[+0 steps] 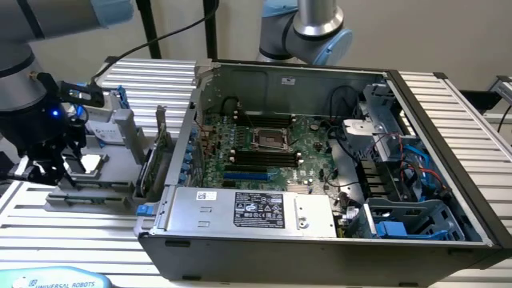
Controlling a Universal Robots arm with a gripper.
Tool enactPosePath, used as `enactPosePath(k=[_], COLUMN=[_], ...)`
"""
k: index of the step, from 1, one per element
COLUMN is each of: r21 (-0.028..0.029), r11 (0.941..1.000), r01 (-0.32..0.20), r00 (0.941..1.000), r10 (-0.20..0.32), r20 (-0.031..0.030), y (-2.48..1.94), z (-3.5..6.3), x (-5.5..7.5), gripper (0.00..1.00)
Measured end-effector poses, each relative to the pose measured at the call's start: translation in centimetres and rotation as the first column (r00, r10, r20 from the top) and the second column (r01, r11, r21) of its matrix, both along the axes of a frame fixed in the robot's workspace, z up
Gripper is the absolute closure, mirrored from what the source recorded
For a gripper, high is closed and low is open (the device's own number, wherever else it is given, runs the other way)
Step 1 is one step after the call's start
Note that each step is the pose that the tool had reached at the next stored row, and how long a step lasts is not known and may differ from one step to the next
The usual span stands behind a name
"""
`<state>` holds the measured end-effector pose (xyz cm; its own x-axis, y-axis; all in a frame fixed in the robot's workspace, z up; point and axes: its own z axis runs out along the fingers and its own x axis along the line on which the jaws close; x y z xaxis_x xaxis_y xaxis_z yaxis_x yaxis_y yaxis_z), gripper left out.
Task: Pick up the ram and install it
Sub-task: 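Pick up the ram and move it above insertion slot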
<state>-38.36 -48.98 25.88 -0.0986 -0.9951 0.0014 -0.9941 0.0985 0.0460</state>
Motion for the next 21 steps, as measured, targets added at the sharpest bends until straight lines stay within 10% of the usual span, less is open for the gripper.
enactPosePath(k=[21], r21=[0.0], r11=[0.9964], r01=[-0.085], r00=[0.9964], r10=[0.085], r20=[0.0001], y=[0.0], z=[-3.82], x=[0.2], gripper=[0.62])
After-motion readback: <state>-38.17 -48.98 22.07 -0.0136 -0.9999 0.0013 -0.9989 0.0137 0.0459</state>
